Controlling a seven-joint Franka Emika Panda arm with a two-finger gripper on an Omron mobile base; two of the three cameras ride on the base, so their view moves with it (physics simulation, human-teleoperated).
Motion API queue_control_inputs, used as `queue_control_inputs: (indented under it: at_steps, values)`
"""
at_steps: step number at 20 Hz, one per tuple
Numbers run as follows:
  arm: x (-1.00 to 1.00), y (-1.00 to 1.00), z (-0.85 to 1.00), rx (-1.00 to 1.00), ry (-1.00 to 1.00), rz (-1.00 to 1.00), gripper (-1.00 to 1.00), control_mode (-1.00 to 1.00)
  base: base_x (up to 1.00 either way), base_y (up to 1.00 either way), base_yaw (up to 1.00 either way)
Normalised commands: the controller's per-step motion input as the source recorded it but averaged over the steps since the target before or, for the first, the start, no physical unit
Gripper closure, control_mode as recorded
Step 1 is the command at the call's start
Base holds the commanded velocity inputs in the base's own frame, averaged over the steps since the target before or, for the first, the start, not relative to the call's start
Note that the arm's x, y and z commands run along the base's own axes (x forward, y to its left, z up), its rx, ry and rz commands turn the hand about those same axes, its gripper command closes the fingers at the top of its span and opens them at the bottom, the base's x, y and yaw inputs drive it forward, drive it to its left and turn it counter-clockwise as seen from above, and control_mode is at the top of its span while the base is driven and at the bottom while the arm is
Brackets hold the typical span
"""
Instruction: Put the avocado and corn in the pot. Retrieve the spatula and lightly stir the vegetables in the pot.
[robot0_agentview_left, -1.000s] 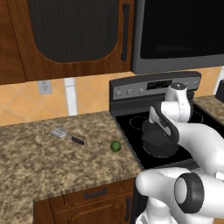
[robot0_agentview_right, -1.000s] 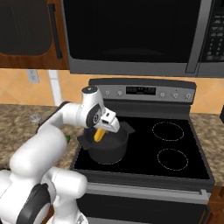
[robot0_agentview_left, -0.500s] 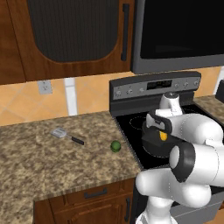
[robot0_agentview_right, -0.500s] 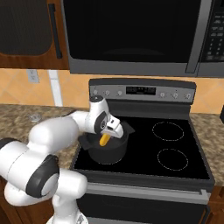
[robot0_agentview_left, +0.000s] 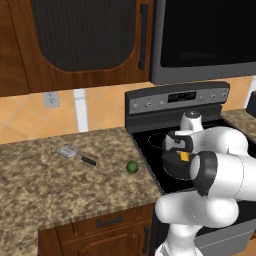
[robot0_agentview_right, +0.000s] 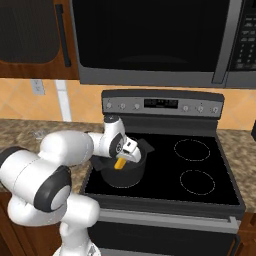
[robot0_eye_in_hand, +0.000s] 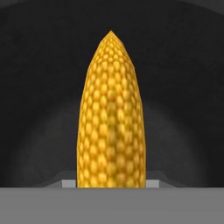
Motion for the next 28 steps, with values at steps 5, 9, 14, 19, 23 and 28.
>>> queue_control_inputs:
  at_steps: [5, 9, 14, 19, 23, 28]
  values:
    - [0.0, 0.0, 0.0, 0.0, 0.0, 0.0, -1.0, -1.0, 0.0, 0.0, 0.0]
    - [-0.06, 0.0, 0.0, 0.0, 0.0, 0.0, -1.0, -1.0, 0.0, 0.0, 0.0]
    - [-0.49, 0.0, 0.54, 0.0, -0.07, 0.0, -1.0, -1.0, 0.0, 0.0, 0.0]
    - [-0.51, 0.04, 1.0, 0.0, -0.22, 0.0, -1.0, -1.0, 0.0, 0.0, 0.0]
    - [-0.24, 0.23, 1.0, 0.0, -0.12, 0.0, -1.0, -1.0, 0.0, 0.0, 0.0]
    - [0.0, 0.33, 0.91, 0.0, -0.01, 0.02, -1.0, -1.0, 0.0, 0.0, 0.0]
